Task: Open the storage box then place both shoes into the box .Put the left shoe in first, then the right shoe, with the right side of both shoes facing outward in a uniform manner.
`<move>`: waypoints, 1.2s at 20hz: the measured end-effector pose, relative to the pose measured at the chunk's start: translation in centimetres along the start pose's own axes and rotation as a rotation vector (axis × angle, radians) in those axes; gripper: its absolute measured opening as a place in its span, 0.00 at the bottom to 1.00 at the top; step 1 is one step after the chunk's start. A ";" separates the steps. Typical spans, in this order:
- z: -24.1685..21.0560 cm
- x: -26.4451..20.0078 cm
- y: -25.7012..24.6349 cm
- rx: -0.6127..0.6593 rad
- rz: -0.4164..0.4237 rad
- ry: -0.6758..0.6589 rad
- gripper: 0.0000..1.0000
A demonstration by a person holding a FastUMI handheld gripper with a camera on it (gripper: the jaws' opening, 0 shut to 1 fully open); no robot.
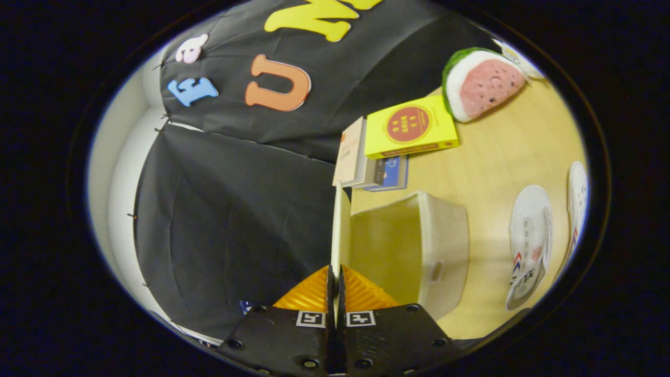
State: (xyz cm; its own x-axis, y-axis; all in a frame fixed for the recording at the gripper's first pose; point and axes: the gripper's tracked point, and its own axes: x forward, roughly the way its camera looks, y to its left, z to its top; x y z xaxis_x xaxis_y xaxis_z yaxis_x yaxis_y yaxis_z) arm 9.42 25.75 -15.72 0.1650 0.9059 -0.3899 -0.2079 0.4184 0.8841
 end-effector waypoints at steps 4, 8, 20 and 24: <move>-1.5 3.8 7.2 -0.112 0.013 0.033 0.00; -3.9 9.3 12.3 -0.186 0.018 0.086 0.09; -10.6 13.5 13.3 -0.347 -0.119 0.197 0.96; -8.3 8.7 7.2 -0.435 -0.260 0.167 0.96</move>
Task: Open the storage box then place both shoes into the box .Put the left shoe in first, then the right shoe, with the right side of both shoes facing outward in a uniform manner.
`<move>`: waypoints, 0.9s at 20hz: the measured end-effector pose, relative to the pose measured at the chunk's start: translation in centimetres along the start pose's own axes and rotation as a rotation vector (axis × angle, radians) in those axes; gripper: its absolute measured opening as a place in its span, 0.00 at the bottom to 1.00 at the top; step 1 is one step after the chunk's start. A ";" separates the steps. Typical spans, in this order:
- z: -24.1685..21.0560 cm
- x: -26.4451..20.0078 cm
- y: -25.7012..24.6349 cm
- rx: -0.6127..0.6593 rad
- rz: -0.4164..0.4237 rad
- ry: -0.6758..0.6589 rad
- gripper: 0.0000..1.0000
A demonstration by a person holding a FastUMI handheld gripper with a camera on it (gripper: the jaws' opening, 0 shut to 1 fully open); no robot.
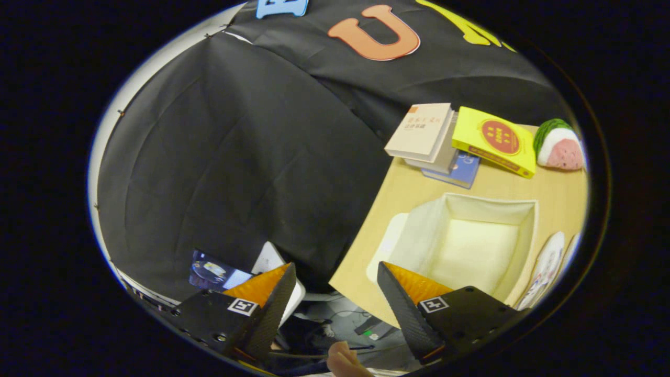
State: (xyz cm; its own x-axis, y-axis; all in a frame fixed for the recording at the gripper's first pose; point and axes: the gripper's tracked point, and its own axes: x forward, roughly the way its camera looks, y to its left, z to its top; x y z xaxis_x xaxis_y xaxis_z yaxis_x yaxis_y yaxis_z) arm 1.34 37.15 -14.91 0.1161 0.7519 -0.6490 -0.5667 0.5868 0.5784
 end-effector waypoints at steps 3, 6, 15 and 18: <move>-1.6 -2.8 -6.7 -0.047 -0.122 0.013 0.96; -3.5 -5.9 -12.6 -0.045 -0.208 0.028 0.96; -10.8 -9.8 -28.5 -0.048 -0.456 0.140 0.96; -13.7 -10.2 -32.4 -0.028 -0.512 0.194 0.96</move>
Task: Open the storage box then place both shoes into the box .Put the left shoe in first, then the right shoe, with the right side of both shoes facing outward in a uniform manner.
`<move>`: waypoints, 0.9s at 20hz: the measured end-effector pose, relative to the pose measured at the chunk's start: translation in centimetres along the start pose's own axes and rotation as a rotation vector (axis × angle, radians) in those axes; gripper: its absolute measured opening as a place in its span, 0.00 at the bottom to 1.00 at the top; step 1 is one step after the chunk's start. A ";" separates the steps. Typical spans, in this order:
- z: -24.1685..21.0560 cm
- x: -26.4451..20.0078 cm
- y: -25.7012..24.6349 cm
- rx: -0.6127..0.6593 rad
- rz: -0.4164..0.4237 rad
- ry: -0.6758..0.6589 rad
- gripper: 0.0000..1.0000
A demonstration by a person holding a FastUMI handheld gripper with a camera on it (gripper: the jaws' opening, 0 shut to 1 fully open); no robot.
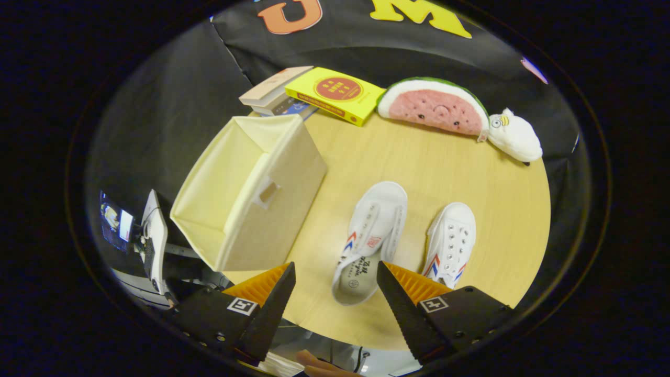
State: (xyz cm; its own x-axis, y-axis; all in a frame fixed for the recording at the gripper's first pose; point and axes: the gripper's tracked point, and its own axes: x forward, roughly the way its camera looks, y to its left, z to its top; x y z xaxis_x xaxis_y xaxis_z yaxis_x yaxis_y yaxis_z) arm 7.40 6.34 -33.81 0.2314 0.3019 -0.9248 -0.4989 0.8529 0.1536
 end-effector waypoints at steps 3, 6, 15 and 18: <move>-1.4 2.4 -2.4 0.012 -0.034 0.040 0.96; -0.7 4.7 -5.1 -0.046 -0.146 0.001 0.91; 0.7 10.1 -5.3 0.109 -0.112 0.022 0.14; 0.3 9.9 -5.1 0.190 -0.062 0.032 0.01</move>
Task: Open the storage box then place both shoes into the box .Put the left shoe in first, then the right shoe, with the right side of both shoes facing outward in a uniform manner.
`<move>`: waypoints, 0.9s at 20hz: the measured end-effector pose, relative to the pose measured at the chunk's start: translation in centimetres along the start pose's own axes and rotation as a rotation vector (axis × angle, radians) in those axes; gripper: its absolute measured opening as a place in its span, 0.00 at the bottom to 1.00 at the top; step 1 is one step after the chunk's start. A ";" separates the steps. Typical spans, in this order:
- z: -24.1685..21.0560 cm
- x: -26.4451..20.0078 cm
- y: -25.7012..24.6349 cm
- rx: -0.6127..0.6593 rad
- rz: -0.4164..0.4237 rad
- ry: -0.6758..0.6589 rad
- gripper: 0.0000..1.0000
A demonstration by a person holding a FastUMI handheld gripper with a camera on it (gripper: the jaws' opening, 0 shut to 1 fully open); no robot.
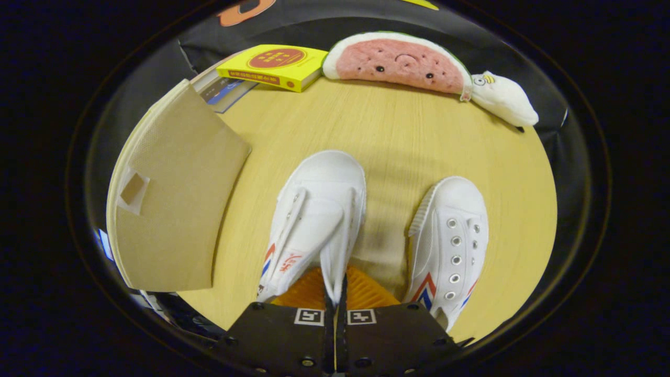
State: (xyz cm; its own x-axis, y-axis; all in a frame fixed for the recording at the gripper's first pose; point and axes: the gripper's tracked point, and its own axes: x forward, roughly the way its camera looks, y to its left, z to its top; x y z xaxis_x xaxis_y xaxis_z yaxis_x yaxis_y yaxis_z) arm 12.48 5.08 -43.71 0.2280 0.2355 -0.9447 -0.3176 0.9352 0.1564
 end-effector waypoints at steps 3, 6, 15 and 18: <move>-0.9 -1.2 0.7 0.128 0.114 0.060 0.00; -1.1 -3.8 1.1 0.200 0.186 0.054 0.00; 2.6 -15.6 3.6 0.328 0.226 -0.076 0.00; 4.9 -19.0 6.8 0.311 0.242 -0.131 0.00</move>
State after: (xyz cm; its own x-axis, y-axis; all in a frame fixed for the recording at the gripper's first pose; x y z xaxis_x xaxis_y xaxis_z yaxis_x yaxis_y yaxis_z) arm 10.52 8.23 -23.30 0.3023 0.4709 -0.8288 -0.0877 0.8795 0.4677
